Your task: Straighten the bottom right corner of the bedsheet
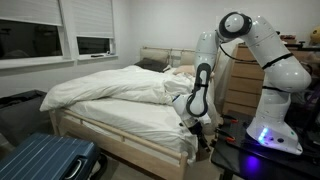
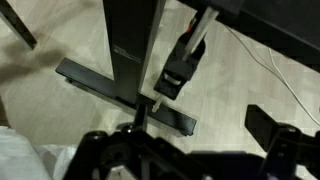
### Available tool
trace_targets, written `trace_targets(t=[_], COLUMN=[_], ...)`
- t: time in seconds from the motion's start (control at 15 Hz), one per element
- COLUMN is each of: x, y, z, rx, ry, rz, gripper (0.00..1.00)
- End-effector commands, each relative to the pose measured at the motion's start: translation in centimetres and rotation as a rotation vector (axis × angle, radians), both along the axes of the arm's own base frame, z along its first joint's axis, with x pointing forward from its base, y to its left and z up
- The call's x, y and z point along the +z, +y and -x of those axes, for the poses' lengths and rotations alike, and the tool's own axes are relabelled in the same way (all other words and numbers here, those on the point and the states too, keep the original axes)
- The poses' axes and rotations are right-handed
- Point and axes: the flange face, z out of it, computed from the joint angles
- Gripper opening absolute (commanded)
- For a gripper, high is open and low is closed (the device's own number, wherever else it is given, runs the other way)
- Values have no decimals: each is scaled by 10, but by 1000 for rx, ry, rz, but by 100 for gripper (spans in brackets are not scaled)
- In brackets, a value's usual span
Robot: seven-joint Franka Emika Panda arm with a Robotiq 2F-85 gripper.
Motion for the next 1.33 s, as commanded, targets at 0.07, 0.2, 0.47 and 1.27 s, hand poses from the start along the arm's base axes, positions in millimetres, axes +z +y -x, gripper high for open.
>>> trace_targets(t=[0.07,0.2,0.47,1.27], x=[-1,7,23,102], y=[0,1,4,3], z=[1,-6,-38,-76], rx=[0,-37,-115,-283], ry=[5,-73,-304,-972], rz=[1,11,-60,-15], gripper=[100,100,100,100])
